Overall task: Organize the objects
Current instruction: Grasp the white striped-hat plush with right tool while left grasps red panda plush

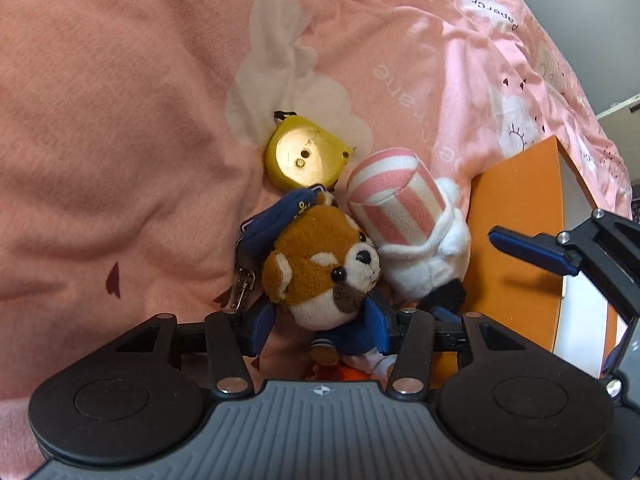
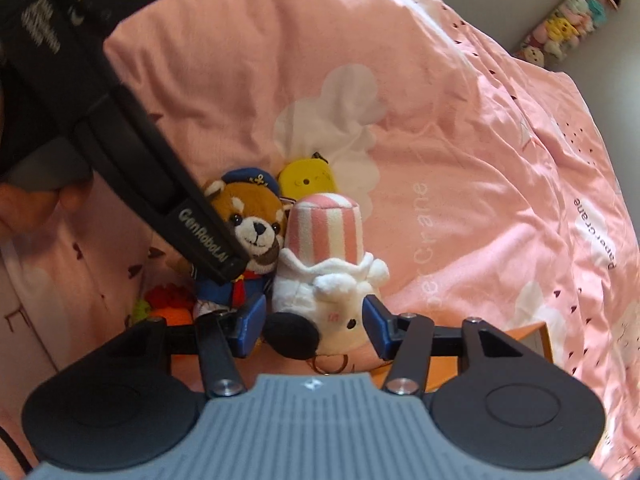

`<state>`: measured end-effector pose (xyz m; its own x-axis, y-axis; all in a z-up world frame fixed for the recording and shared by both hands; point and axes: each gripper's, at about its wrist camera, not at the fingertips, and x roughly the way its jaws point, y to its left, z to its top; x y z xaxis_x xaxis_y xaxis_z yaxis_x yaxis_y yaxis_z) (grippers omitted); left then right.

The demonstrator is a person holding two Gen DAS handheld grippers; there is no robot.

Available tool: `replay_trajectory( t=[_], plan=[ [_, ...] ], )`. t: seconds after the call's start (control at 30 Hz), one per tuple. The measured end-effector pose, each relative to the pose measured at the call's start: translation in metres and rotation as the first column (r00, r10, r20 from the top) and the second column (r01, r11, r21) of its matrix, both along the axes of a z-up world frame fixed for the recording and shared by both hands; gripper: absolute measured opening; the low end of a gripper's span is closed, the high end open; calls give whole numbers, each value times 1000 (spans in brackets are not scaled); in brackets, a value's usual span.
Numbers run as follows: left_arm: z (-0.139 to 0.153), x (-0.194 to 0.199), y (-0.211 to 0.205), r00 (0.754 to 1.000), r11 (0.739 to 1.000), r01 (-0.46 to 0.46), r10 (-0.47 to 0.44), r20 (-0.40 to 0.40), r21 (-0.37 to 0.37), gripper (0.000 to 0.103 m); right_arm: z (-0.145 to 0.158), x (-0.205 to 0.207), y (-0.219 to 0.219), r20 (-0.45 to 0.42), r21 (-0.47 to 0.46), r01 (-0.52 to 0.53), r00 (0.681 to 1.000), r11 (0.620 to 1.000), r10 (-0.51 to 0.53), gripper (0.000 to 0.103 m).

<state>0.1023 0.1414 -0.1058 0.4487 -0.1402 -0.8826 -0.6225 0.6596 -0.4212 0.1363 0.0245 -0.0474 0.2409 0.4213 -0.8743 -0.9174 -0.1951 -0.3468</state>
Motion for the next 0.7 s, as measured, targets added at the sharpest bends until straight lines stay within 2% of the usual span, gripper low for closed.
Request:
replay_trajectory(
  t=[0.07, 0.23, 0.5, 0.7],
  plan=[
    [-4, 2, 2, 1000, 1000, -15, 15, 2, -11, 64, -5, -1, 4, 22, -17, -19, 1000, 1000, 19, 58],
    [-14, 9, 2, 1000, 1000, -13, 13, 1, -24, 65, -14, 2, 16, 55, -46, -24, 998, 999, 27, 64],
    [-21, 10, 5, 1000, 999, -10, 11, 10, -43, 64, -28, 10, 31, 39, -88, -19, 999, 996, 23, 71],
    [-19, 11, 6, 1000, 999, -1, 2, 18, -45, 61, -37, 11, 36, 44, -93, 4, 999, 996, 0, 70]
  ],
)
